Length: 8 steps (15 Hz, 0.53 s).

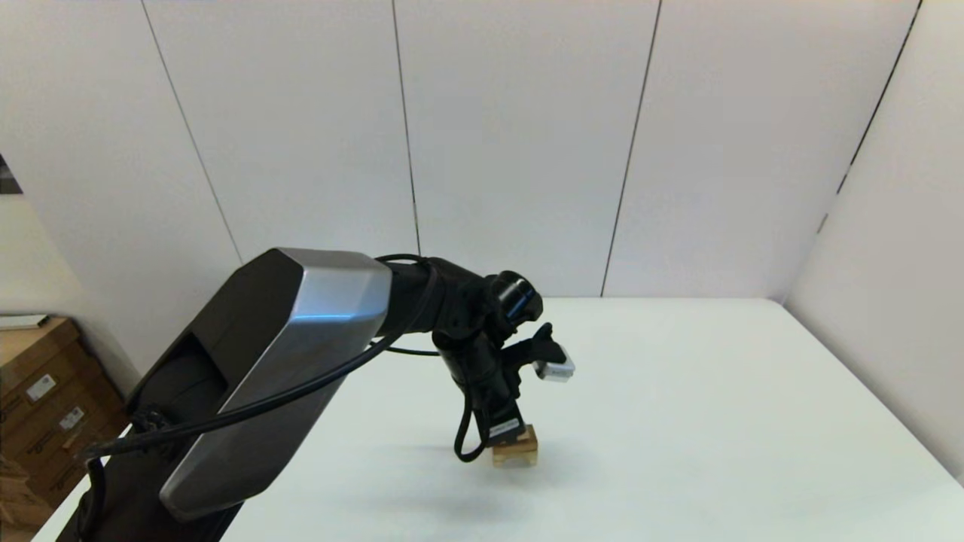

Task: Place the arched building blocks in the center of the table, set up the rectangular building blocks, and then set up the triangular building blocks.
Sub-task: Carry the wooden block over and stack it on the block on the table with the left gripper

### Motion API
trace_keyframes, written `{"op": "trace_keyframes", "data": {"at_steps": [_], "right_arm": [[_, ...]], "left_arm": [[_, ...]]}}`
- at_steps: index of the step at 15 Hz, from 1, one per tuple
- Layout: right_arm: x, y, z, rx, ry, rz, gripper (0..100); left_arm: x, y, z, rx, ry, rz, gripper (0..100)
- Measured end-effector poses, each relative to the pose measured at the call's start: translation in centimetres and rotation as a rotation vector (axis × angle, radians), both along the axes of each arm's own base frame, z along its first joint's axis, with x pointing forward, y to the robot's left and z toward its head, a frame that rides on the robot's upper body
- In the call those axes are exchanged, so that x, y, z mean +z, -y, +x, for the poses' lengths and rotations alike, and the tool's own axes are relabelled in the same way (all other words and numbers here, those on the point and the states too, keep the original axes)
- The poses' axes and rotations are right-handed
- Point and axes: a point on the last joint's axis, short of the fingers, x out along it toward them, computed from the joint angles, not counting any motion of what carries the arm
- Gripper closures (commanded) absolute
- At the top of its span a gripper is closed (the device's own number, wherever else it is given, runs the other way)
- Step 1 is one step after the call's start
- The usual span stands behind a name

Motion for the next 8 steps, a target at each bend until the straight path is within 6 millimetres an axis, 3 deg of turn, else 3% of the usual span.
{"op": "trace_keyframes", "data": {"at_steps": [8], "right_arm": [[0.0,0.0,0.0,-0.001,0.0,0.0,0]], "left_arm": [[-0.01,0.28,-0.15,-0.008,0.006,-0.004,100]]}}
